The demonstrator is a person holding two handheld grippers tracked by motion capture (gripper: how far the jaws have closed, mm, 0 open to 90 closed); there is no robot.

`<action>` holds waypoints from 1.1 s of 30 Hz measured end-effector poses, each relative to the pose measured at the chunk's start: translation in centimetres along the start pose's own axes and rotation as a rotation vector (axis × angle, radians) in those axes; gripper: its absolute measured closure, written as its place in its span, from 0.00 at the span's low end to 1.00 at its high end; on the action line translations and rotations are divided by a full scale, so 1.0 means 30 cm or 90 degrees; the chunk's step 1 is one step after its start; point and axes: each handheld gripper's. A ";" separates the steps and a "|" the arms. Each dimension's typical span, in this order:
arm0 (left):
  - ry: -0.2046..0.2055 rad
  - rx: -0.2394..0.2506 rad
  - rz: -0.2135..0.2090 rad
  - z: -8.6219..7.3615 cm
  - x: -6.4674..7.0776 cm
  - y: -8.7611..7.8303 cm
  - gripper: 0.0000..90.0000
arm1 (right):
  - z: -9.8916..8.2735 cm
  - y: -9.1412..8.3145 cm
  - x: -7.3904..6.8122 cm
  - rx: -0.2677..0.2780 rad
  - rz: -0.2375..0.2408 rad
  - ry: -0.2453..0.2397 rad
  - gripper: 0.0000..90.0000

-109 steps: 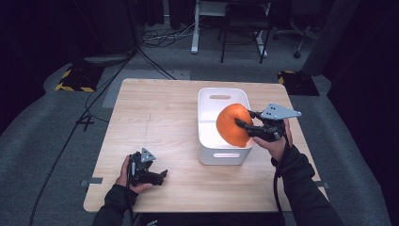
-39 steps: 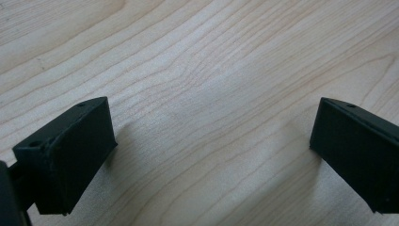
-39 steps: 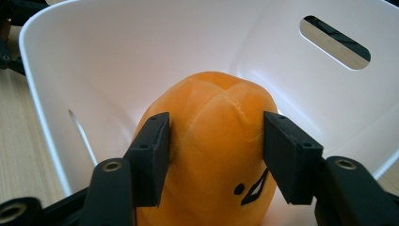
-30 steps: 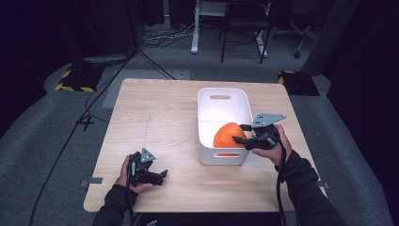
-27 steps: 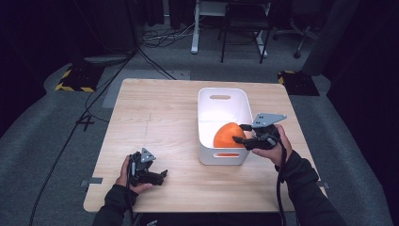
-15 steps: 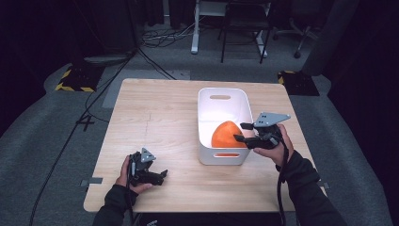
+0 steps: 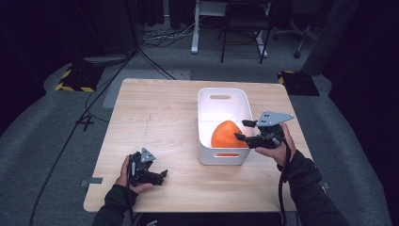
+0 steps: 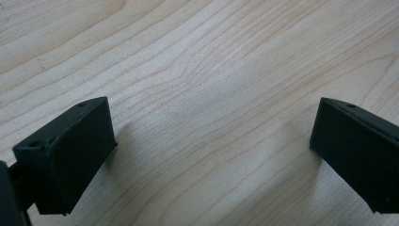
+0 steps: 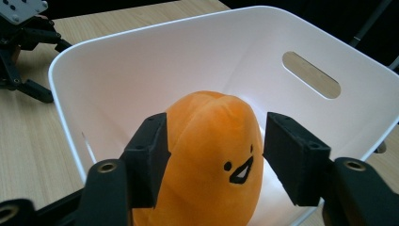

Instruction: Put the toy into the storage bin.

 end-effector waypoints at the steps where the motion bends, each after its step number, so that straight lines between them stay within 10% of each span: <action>1: 0.000 0.000 0.000 0.000 0.000 0.000 0.01 | 0.001 -0.001 0.000 0.002 -0.002 0.000 0.41; 33: 0.000 0.000 0.000 0.000 0.000 0.000 0.01 | 0.000 -0.089 0.040 0.039 -0.073 0.003 0.25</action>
Point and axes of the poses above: each handheld gripper's, and its own axes: y roughly forward along the jaws, z roughly out of its top, x roughly to its right, and after that the axes turned 13 degrees about y, right-handed
